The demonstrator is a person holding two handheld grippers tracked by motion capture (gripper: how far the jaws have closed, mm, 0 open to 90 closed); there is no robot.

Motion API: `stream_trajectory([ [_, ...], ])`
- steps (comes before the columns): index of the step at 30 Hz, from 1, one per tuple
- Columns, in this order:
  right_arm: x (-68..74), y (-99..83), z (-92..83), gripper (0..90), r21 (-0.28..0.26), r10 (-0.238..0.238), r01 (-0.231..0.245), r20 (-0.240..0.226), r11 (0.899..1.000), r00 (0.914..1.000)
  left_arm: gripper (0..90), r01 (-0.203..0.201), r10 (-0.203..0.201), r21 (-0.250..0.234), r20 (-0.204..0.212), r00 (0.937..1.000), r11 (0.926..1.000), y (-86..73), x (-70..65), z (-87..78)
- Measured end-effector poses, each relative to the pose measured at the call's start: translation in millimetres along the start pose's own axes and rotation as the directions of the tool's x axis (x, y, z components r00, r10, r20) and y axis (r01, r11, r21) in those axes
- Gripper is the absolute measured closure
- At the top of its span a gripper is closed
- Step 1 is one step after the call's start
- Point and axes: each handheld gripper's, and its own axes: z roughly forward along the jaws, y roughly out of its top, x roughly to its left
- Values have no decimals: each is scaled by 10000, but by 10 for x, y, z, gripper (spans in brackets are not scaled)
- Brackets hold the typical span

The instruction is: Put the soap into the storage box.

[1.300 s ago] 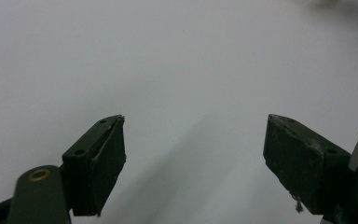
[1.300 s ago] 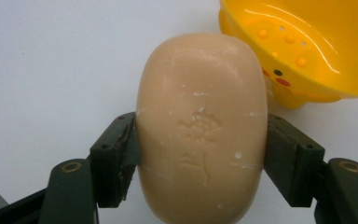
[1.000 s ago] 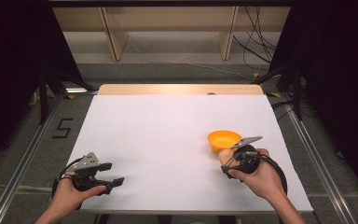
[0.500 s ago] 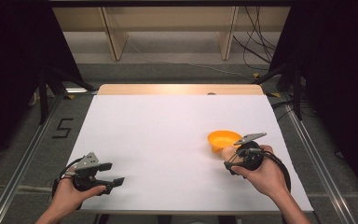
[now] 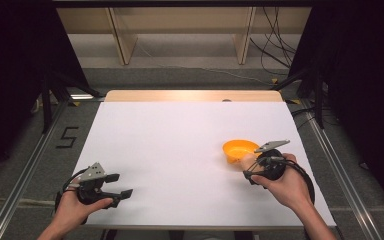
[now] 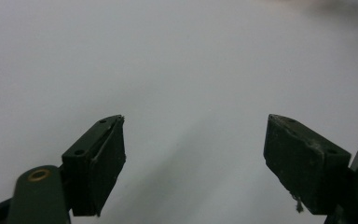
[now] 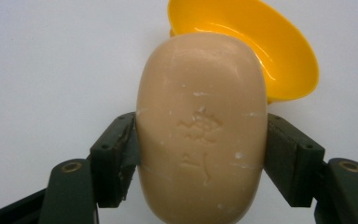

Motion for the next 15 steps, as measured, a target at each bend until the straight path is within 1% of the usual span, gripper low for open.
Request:
stream_trajectory([
  [1,-7,2,-5,334,-34,-13,13,-24,10000,10000,203,-31,30,116,57,10000,9999,2,5,-5],
  [3,-25,9,-22,334,-68,0,0,28,10000,10000,203,-58,58,151,39,10000,9999,5,4,-7],
  [5,-40,16,-34,334,-133,104,-103,84,9999,9999,203,-30,30,118,-24,10000,9999,7,-1,-8],
  [6,-52,19,-33,334,-159,14,-12,90,9999,10000,203,-21,21,104,-25,10000,9999,8,-1,-9],
  [7,-62,21,-31,334,-195,-62,64,106,9998,9999,203,58,-57,-28,94,9999,10000,6,-2,0],
  [9,-60,25,-41,334,-126,84,-83,90,9999,9999,203,65,-64,-33,91,9999,10000,5,-1,-2],
  [11,-63,34,-41,334,-166,128,-126,139,9998,9998,203,88,-87,-31,68,9999,10000,6,-4,-5],
  [12,-46,37,-42,334,-151,337,-335,119,9993,9994,203,77,-77,-34,66,9999,10000,8,-4,-7],
  [13,-69,43,-44,334,-165,85,-83,120,9998,9999,203,45,-46,24,56,10000,10000,10,-1,-14],
  [14,-67,49,-45,334,-185,124,-121,134,9998,9998,203,92,-92,-63,64,9999,9999,8,-4,-10],
  [15,-65,55,-48,334,-163,144,-142,121,9998,9998,203,88,-87,-35,39,10000,10000,8,-3,-13],
])
